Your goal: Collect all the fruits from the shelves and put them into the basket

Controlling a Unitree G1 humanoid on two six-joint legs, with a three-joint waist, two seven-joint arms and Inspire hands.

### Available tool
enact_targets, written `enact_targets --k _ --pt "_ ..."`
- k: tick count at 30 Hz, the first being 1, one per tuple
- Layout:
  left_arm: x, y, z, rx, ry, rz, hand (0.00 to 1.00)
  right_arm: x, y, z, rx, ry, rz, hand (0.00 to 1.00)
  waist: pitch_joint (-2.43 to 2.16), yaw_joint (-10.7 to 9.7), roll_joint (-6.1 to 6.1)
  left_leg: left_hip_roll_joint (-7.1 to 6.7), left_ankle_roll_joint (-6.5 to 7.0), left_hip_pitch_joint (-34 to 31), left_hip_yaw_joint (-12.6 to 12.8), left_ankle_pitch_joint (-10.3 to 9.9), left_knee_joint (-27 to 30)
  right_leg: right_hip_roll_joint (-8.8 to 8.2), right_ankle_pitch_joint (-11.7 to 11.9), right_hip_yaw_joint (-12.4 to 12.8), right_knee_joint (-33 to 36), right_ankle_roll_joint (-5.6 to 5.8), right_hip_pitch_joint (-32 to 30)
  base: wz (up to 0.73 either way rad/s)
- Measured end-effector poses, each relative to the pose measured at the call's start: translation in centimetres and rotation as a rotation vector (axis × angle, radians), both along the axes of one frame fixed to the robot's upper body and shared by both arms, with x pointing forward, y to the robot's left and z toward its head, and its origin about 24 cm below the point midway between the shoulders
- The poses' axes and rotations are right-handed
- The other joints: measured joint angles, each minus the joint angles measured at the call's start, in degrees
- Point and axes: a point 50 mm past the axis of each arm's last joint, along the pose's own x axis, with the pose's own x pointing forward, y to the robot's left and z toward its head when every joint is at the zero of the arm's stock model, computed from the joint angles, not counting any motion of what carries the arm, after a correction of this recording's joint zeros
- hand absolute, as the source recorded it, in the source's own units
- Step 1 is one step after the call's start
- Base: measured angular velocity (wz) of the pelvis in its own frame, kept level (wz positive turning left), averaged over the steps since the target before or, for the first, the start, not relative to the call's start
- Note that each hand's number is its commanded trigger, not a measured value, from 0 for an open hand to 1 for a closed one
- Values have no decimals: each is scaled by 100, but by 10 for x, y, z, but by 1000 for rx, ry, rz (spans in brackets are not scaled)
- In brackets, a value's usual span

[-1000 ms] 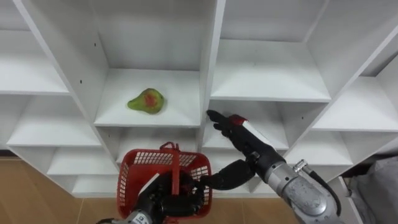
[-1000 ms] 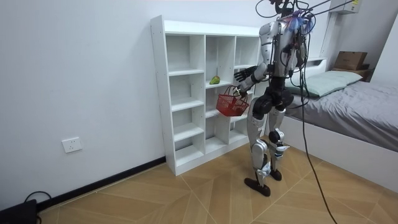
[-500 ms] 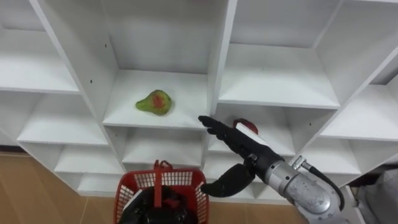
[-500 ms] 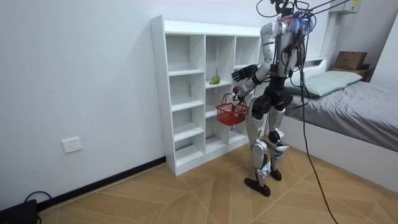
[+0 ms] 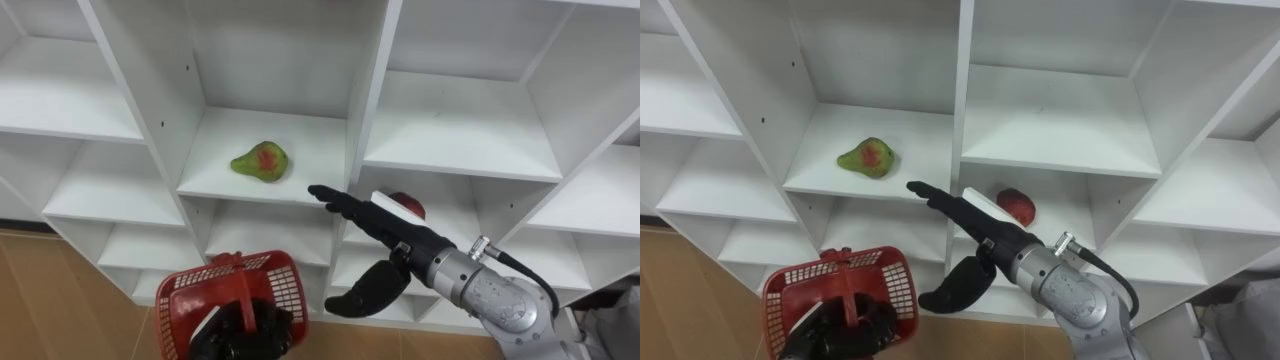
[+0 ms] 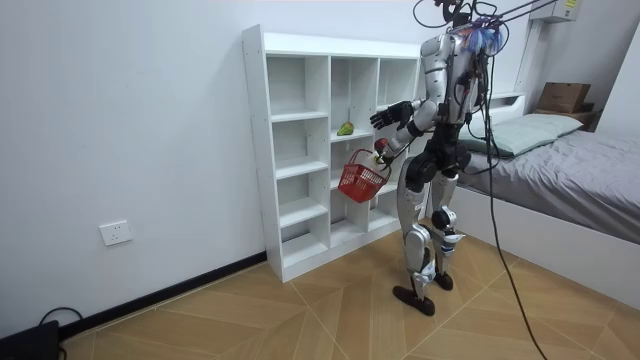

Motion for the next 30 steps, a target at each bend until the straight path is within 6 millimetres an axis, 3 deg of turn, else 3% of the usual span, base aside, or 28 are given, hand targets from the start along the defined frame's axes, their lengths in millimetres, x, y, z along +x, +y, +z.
enact_targets --k 6,14,27,30 --pt "-6 2 -6 10 35 17 100 0 2 2 2 -11 -1 0 6 15 -27 0 0 2 1 0 0 6 0 15 -4 0 1 0" --pt "-10 2 -15 12 84 26 100 7 12 22 8 -131 -10 0 18 38 -7 -1 -1 -64 -157 0 2 1 0 -112 -1 0 6 8" --pt "-11 -10 -18 7 96 23 100 15 36 33 -46 -204 71 0 -3 398 -32 -8 -15 -183 -326 17 77 -17 1 -309 -8 -1 -17 7" --pt "-14 -7 -21 16 116 28 100 16 38 35 -29 -215 56 0 33 440 -121 -8 -26 -190 -470 35 92 -20 1 -451 -30 -1 54 20"
